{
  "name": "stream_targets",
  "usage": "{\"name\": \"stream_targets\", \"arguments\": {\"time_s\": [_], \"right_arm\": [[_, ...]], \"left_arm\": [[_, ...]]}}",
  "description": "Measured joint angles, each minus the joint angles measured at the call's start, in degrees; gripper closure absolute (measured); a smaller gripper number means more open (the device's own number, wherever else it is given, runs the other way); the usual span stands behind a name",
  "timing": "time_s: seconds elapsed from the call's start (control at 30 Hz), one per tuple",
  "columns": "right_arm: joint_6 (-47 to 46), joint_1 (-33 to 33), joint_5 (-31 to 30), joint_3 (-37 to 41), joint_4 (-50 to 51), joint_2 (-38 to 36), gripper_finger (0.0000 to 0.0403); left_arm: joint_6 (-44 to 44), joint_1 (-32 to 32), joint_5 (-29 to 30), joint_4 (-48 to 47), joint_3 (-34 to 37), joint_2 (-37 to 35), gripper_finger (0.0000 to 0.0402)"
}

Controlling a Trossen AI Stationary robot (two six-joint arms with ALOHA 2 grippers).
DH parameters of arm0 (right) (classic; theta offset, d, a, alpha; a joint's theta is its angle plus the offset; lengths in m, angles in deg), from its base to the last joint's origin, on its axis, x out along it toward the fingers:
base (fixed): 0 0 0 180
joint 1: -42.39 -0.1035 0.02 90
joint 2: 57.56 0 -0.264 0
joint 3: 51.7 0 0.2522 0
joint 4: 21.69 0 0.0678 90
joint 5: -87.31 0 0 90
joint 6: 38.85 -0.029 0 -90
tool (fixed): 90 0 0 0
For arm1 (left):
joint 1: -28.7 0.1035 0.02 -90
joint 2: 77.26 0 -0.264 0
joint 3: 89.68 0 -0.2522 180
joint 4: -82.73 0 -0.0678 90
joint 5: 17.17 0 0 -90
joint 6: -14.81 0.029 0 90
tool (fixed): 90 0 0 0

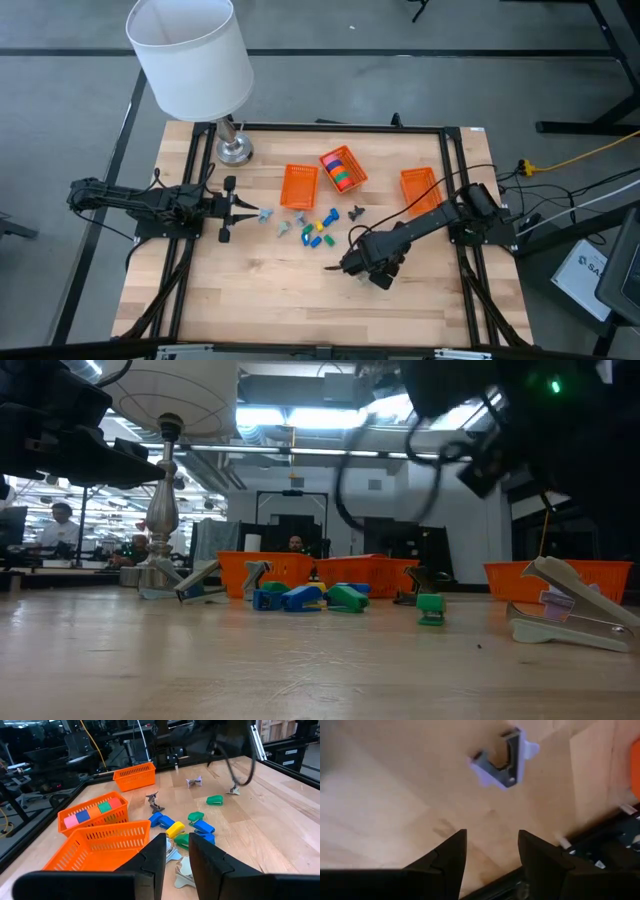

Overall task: Pick and place Stapler, Stapler remover, tape
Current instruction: Put the violet staple remover into the right orange bin

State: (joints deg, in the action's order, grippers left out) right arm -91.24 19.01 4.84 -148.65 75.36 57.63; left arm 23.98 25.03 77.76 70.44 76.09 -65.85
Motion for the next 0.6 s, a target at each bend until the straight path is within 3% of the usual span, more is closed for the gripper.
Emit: {"name": "stream_targets", "arguments": {"time_s": [0.2,0.43,0.6], "right_arm": [[2.6,1.0,0.2,4.8,-2.1,0.0,0.0223],[8.0,2.2,-0.4,3.9,-4.8,0.0,0.0223],[11.0,2.2,-4.1,3.9,-7.6,0.0,0.0223]], "left_arm": [[0.0,0.0,0.0,0.0,0.0,0.0,0.0324],[0.0,0.0,0.0,0.0,0.0,0.0,0.0323],[0.0,0.0,0.0,0.0,0.0,0.0,0.0324]]}}
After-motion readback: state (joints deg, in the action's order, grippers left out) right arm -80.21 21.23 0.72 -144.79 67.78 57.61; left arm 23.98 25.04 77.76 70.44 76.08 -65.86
